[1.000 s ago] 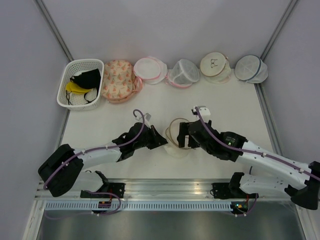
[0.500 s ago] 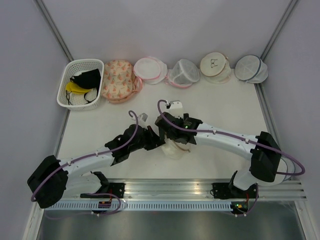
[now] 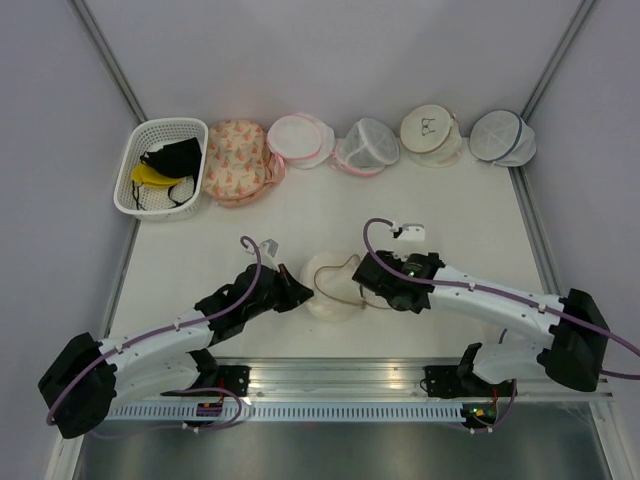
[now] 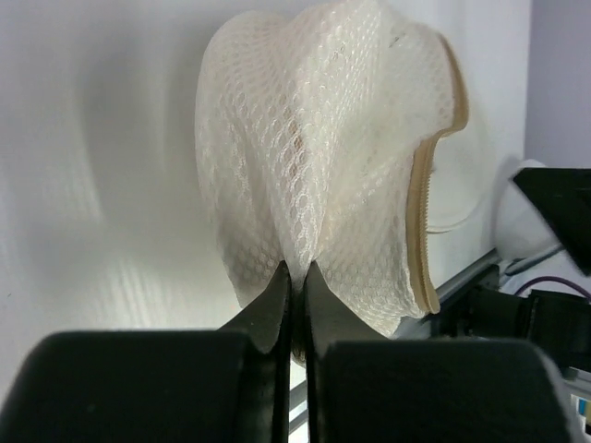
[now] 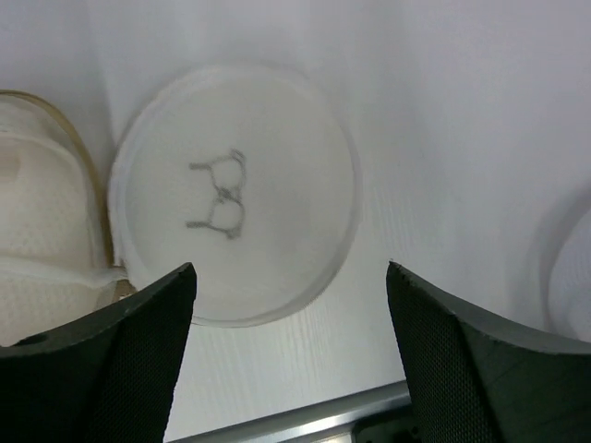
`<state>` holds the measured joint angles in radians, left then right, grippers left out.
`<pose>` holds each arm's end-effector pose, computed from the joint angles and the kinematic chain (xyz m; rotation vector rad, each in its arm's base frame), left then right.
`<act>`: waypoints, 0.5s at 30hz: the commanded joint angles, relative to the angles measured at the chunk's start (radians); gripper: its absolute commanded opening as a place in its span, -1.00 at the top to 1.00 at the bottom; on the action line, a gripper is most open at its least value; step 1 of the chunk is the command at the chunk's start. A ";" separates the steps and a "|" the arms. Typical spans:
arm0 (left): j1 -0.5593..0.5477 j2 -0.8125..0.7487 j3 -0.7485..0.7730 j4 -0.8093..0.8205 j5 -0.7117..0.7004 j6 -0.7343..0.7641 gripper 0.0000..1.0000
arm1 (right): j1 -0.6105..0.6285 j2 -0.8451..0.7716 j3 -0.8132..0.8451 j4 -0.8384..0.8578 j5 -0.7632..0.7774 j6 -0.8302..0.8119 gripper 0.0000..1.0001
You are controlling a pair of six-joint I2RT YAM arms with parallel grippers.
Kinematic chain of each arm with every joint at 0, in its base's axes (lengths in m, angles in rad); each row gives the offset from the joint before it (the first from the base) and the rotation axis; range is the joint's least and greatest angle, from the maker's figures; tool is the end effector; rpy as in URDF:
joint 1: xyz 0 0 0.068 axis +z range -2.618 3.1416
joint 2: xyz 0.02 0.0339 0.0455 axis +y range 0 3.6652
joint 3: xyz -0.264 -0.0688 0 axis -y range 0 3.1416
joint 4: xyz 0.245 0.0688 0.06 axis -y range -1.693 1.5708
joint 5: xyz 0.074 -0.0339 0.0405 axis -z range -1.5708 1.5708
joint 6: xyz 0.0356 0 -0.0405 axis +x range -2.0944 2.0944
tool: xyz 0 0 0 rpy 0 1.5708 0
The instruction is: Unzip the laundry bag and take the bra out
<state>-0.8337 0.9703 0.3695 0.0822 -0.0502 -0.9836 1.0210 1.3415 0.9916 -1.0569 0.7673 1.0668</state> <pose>0.1371 -0.1484 0.1880 -0.2026 2.2570 -1.0027 0.1397 0.1806 0.2447 0.1335 2.3793 -0.3142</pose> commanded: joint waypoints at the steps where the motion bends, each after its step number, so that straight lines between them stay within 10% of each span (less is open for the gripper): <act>1: -0.005 0.011 -0.052 0.034 -0.027 0.014 0.96 | 0.004 -0.113 -0.034 0.105 -0.035 -0.072 -0.73; 8: -0.005 0.064 -0.127 0.171 -0.007 -0.010 0.96 | 0.002 -0.268 -0.169 0.573 -0.362 -0.254 -0.24; 15: -0.005 0.059 -0.133 0.172 -0.008 -0.010 0.96 | 0.001 -0.099 -0.223 0.761 -0.491 -0.274 -0.22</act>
<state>-0.8337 1.0325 0.2390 0.2001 -0.0509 -0.9859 1.0218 1.2003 0.7994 -0.4553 0.3798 0.8246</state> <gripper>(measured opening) 0.044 0.614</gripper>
